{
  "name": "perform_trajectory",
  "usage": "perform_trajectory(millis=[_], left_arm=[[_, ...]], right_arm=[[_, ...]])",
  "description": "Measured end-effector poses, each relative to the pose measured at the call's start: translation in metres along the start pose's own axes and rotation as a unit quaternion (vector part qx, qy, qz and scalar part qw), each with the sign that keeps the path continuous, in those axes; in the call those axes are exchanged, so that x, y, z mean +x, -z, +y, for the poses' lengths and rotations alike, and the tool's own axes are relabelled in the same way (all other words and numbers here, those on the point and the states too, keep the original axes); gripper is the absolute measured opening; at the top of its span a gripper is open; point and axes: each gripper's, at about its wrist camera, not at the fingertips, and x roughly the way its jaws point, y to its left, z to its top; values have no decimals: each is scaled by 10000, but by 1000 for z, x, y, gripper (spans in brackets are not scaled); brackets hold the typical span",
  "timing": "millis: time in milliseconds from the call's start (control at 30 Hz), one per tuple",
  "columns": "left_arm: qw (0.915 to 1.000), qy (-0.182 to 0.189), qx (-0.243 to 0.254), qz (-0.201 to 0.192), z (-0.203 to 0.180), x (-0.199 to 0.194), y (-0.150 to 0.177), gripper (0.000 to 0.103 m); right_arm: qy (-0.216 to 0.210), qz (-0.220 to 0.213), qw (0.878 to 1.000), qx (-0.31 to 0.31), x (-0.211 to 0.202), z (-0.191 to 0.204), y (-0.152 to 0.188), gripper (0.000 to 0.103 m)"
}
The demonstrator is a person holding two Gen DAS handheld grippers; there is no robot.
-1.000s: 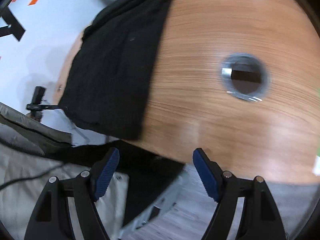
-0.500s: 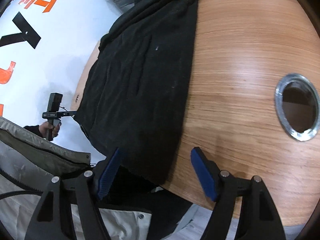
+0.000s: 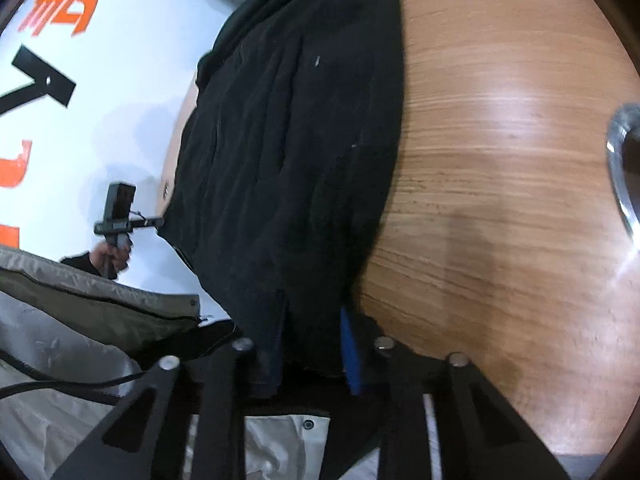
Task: Fold clothes
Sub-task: 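Lift the hem with both grippers and fold it toward the collar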
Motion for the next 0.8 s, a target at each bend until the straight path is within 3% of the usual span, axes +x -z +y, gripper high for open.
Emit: perform_trajectory(millis=[33, 100, 233, 367, 500, 633, 800], left_arm=[[10000, 25, -41, 50, -1, 2, -2, 23], [9999, -24, -52, 109, -6, 5, -6, 18], [9998, 2, -182, 29, -16, 1, -8, 14], [9953, 684, -472, -497, -36, -31, -8, 13], [9815, 1370, -723, -1126, -63, -65, -12, 13], [9606, 2057, -954, -1607, -72, -88, -23, 14], [9370, 2735, -1058, -1898, -24, -123, -51, 14]], right_arm=[[29, 50, 10000, -35, 1, 1, -1, 19], [46, 100, 9999, -105, -2, 2, -2, 17], [-50, -140, 9984, -536, -26, 26, -8, 15], [-243, -546, 9925, -1063, -60, 66, -25, 15], [-543, -1089, 9800, -1574, -94, 105, -55, 15], [-715, -1768, 9651, -1793, -116, 123, -96, 15], [-741, -2271, 9525, -1889, -120, 130, -158, 15]])
